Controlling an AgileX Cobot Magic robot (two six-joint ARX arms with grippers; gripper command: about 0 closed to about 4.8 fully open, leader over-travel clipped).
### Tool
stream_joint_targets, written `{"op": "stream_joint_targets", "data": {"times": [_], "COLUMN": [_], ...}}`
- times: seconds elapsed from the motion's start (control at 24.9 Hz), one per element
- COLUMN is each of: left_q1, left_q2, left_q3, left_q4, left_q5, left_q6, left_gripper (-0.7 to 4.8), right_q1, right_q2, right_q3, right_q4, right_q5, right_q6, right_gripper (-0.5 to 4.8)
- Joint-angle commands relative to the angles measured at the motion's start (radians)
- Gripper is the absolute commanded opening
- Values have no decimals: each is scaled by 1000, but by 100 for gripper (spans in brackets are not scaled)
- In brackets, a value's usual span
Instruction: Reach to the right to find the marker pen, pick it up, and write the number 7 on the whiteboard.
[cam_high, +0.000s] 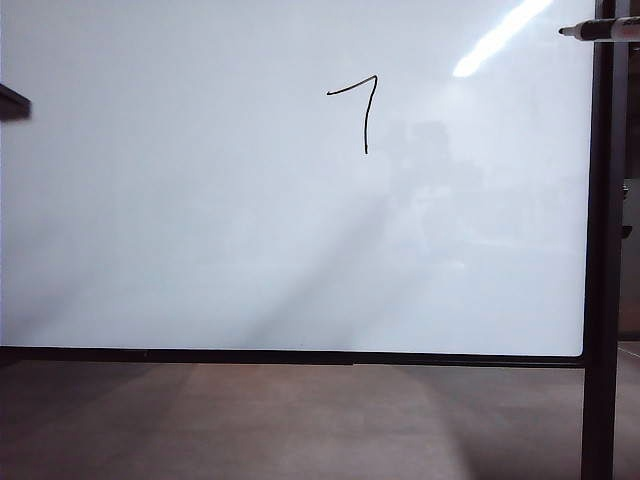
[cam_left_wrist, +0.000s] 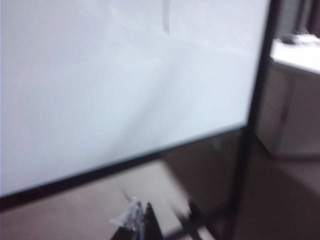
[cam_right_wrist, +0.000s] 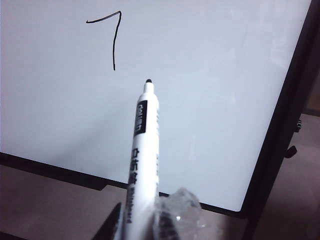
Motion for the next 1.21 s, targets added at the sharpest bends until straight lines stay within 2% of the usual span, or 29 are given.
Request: {"op": "stream_joint_targets", "data": {"times": [0.04, 0.4, 0.68, 0.88, 1.21], "left_q1": [61, 410, 613, 639, 599], "left_q2": [-38, -46, -46, -46, -46], "left_q3": [-19, -23, -47, -60, -60], "left_q4": [62, 66, 68, 8, 2], "left_q5": [-8, 143, 164, 141, 135], "left_q6": [-5, -8, -4, 15, 48], "left_gripper": [-6, -6, -6, -6, -6], "right_q1": [1, 1, 1, 1, 1], "right_q2": [0, 0, 0, 0, 0], "right_q3": [4, 4, 4, 4, 4], "right_q4": [11, 8, 1, 0, 0], "right_q5": [-2, -1, -2, -2, -2], "right_q6": [4, 4, 4, 4, 4], "right_gripper": [3, 3, 3, 3, 3]}}
